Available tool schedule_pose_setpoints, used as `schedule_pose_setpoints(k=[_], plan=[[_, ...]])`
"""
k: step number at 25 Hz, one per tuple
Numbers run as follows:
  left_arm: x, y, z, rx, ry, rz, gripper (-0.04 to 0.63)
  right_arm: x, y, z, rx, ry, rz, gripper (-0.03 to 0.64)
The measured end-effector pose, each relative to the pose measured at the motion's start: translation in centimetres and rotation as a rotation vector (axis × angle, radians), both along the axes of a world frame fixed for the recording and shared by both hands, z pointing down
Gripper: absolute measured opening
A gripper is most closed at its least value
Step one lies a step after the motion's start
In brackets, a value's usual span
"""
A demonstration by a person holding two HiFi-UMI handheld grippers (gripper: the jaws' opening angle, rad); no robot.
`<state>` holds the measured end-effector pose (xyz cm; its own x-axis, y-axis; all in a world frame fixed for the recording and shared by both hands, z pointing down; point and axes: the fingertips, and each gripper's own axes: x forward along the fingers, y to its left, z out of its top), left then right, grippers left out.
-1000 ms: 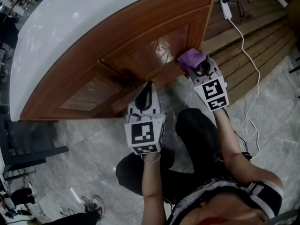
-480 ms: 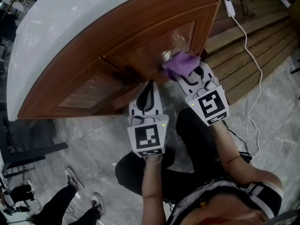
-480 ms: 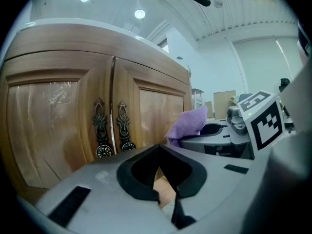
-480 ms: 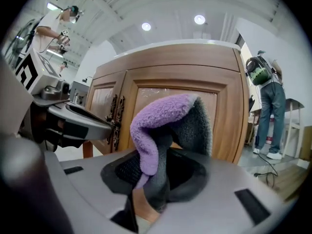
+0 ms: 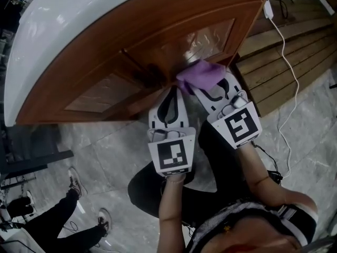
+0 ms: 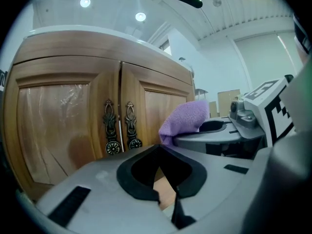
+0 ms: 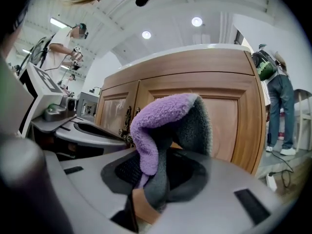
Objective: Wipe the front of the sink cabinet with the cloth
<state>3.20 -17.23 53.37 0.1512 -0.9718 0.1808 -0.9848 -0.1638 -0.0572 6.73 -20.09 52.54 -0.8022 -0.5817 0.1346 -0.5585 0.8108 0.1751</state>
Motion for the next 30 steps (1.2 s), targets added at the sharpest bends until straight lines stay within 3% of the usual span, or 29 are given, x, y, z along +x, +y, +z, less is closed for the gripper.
schedule_pose_setpoints(k=[10, 16, 18, 23, 26, 30], plan=[[-0.8, -0.2, 0.3, 0.015, 0.010, -0.008, 0.000, -0.8, 0.0, 0.4, 0.001, -0.003, 0.014, 0.166], [0.0, -1.0, -0.2, 0.015, -0.048, 0.030, 0.000, -0.1, -0.8, -0.1, -0.041, -0.029, 0.126, 0.166], [0.4, -0.6, -0.9, 0.013, -0.033, 0.028, 0.000, 0.6, -0.7, -0.8, -0.057, -0.016, 0.165, 0.166], [0.6, 0.0, -4.6, 0.004, -0.005, 0.014, 0.000, 0.9, 0.3, -4.4, -0.094, 0.011, 0.178, 0.166], [0.8, 0.7, -7.2, -0.052, 0.046, 0.003, 0.000, 0.6, 1.4, -7.2, -0.128, 0.055, 0.146, 0.166], [0.8, 1.5, -13.1, -0.084, 0.028, -0.010, 0.000, 0.2, 1.6, -13.2, -0.153, 0.087, 0.120, 0.166]])
